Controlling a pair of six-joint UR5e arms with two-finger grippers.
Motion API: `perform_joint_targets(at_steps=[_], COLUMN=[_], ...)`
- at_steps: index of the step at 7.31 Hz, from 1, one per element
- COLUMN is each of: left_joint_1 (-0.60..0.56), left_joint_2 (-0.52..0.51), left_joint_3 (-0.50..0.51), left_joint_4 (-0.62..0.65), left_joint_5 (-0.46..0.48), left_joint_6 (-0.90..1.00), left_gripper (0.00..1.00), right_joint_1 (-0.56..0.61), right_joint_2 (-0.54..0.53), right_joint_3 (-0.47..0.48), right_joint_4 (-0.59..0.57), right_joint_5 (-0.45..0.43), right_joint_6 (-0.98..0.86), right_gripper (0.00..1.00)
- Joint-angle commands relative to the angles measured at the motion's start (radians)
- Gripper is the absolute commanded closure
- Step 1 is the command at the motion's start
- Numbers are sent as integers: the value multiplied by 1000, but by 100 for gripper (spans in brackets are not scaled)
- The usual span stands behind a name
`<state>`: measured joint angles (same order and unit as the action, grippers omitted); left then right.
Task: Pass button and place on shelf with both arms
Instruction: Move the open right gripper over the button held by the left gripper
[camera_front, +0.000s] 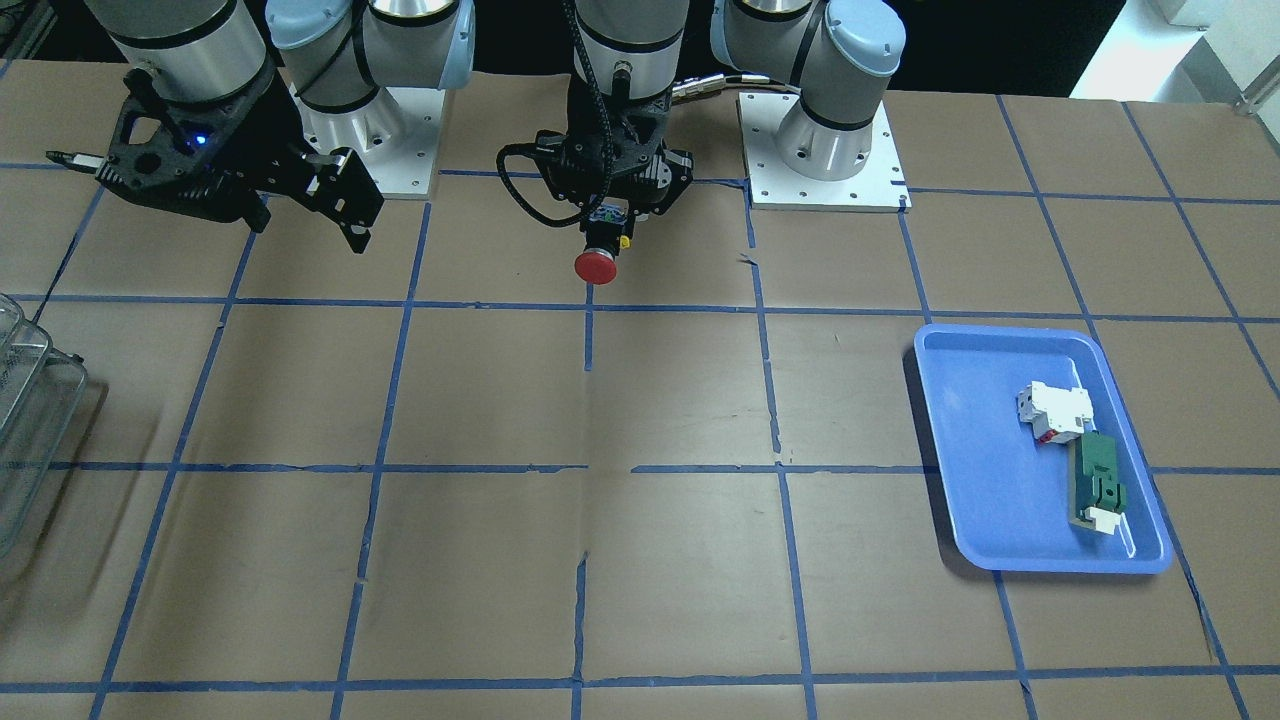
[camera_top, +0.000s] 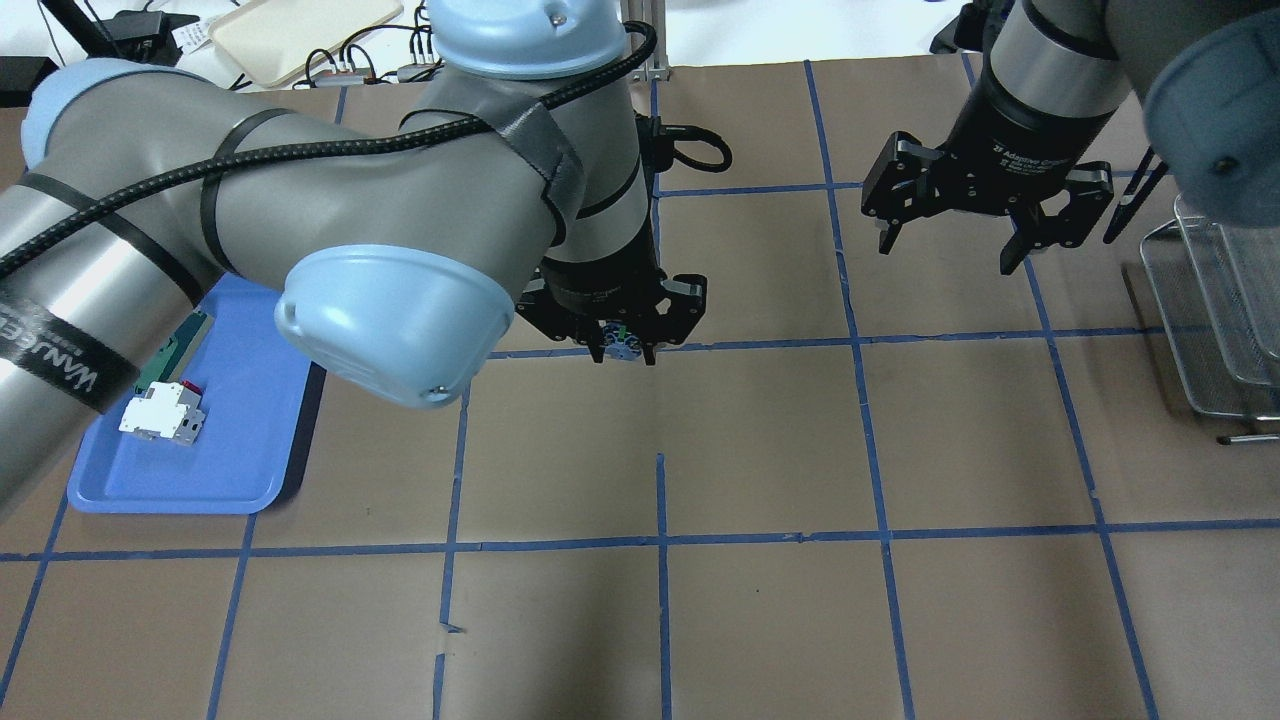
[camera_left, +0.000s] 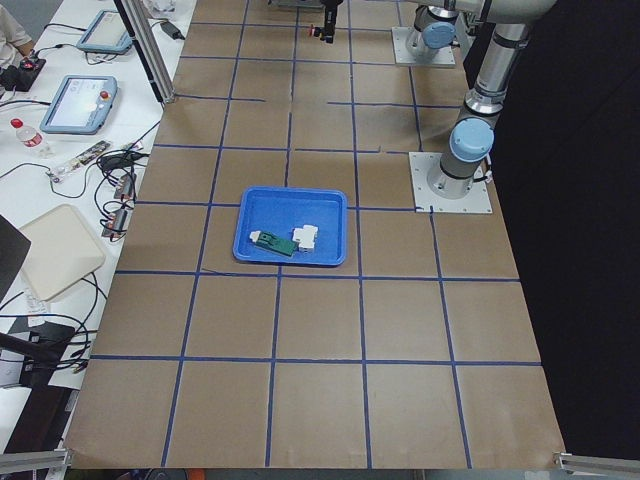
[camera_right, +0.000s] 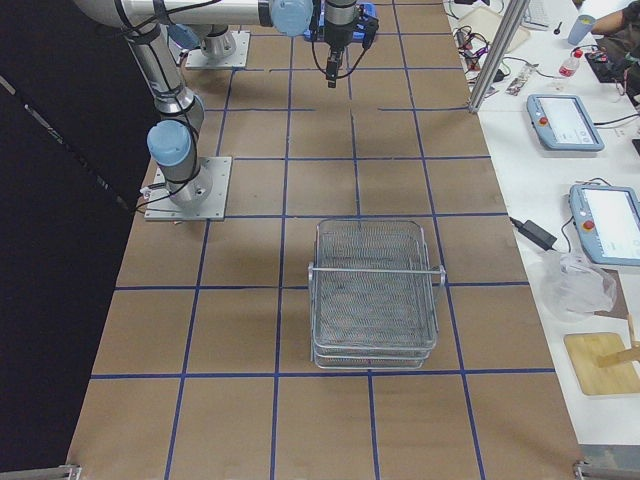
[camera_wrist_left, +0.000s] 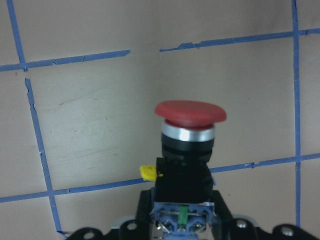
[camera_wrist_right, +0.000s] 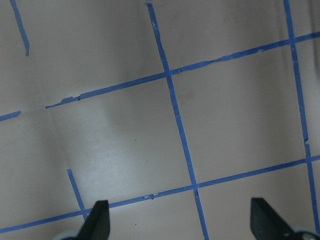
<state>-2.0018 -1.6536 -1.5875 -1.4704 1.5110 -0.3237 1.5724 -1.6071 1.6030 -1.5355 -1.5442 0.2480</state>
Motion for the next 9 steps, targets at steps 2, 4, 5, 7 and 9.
perform_joint_targets(at_steps=[2,4,5,7,9], left_joint_1=[0,0,0,0,0], left_joint_2=[1,1,1,1,1], left_joint_3=[0,1,0,0,0], left_joint_4=[2,1,1,-1,-4], left_joint_5=[0,0,0,0,0], left_joint_6=[0,0,0,0,0], left_gripper=[98,98,98,98,98], right_joint_1=[6,20,24,34,80], right_joint_2=[53,123,136,176,246], right_joint_3=[-64,-129,-133,-155,-236], right_joint_4=[5,14,12,14,67], right_joint_5=[6,12,51,70,96], right_joint_6=[46,57,59,141,195], right_gripper=[0,0,0,0,0])
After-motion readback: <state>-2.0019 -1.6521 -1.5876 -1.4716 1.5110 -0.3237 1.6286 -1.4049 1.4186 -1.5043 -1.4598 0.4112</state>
